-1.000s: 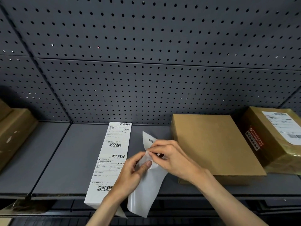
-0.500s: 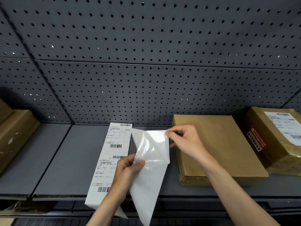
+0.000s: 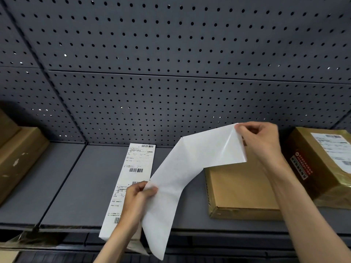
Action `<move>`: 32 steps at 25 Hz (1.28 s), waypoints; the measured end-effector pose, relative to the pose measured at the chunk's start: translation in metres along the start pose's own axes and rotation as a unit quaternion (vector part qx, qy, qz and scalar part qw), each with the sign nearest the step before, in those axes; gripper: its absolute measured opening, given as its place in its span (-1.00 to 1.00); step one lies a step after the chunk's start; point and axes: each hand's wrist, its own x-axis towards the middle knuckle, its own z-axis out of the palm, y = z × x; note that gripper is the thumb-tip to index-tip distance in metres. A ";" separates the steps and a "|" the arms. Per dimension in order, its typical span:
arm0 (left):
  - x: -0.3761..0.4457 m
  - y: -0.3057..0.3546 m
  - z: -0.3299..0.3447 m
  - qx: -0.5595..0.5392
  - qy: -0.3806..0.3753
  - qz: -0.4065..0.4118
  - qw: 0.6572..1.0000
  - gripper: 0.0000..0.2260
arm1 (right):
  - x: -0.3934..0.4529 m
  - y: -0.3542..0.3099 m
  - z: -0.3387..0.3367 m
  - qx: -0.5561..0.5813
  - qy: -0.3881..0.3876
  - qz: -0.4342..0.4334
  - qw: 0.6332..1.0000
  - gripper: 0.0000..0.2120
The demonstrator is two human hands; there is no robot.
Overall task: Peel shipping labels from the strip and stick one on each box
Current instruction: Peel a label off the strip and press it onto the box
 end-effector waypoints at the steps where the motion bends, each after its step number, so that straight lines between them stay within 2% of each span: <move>1: 0.001 0.000 0.001 0.003 0.008 -0.001 1.000 -0.87 | 0.001 0.001 -0.005 -0.003 0.019 -0.009 1.000 -0.79; 4: 0.004 -0.005 0.004 0.010 0.024 -0.004 1.000 -0.84 | 0.002 0.004 -0.017 -0.020 0.057 -0.026 0.998 -0.89; 7: 0.009 -0.011 0.007 0.023 0.049 -0.004 0.999 -0.96 | 0.003 0.006 -0.029 -0.034 0.092 -0.029 0.995 -0.88; 10: 0.011 -0.014 0.012 0.091 0.083 0.017 0.992 -0.73 | 0.001 0.004 -0.040 -0.039 0.114 -0.039 0.992 -0.88; 14: 0.014 -0.013 0.022 0.166 0.100 0.058 0.979 -0.71 | -0.002 0.000 -0.052 -0.046 0.138 -0.072 0.987 -0.88; 18: 0.020 -0.009 0.036 0.225 0.093 0.071 0.967 -0.79 | -0.006 -0.002 -0.056 -0.057 0.135 -0.100 0.984 -0.88; 20: 0.021 -0.012 0.043 0.361 0.105 0.103 0.921 -0.87 | -0.009 0.000 -0.055 -0.060 0.124 -0.112 0.984 -0.90; 22: 0.023 -0.018 0.045 0.487 0.130 0.152 0.850 -0.66 | -0.012 0.004 -0.054 -0.067 0.111 -0.127 0.983 -0.89; 24: 0.022 -0.016 0.049 0.501 0.145 0.209 0.827 -0.57 | -0.013 0.007 -0.051 -0.071 0.099 -0.147 0.982 -0.87; 26: 0.017 -0.007 0.055 0.478 0.148 0.279 0.820 -0.65 | -0.016 0.010 -0.048 -0.071 0.090 -0.168 0.979 -0.86; 27: 0.013 0.001 0.059 0.450 0.141 0.307 0.826 -0.75 | -0.018 0.011 -0.046 -0.072 0.085 -0.180 0.977 -0.85; 28: 0.008 0.012 0.068 0.394 0.120 0.323 0.852 -0.84 | -0.021 0.010 -0.044 -0.077 0.081 -0.199 0.974 -0.86; 29: 0.003 0.025 0.080 0.314 0.075 0.312 0.894 -0.86 | -0.023 0.009 -0.042 -0.088 0.077 -0.231 0.966 -0.87; 31: -0.003 0.055 0.106 0.148 -0.040 0.221 0.963 -0.80 | -0.032 0.007 -0.037 -0.132 0.060 -0.345 0.927 -0.90; 32: -0.005 0.068 0.118 0.079 -0.082 0.177 0.978 -0.77 | -0.039 0.007 -0.033 -0.159 0.048 -0.410 0.897 -0.90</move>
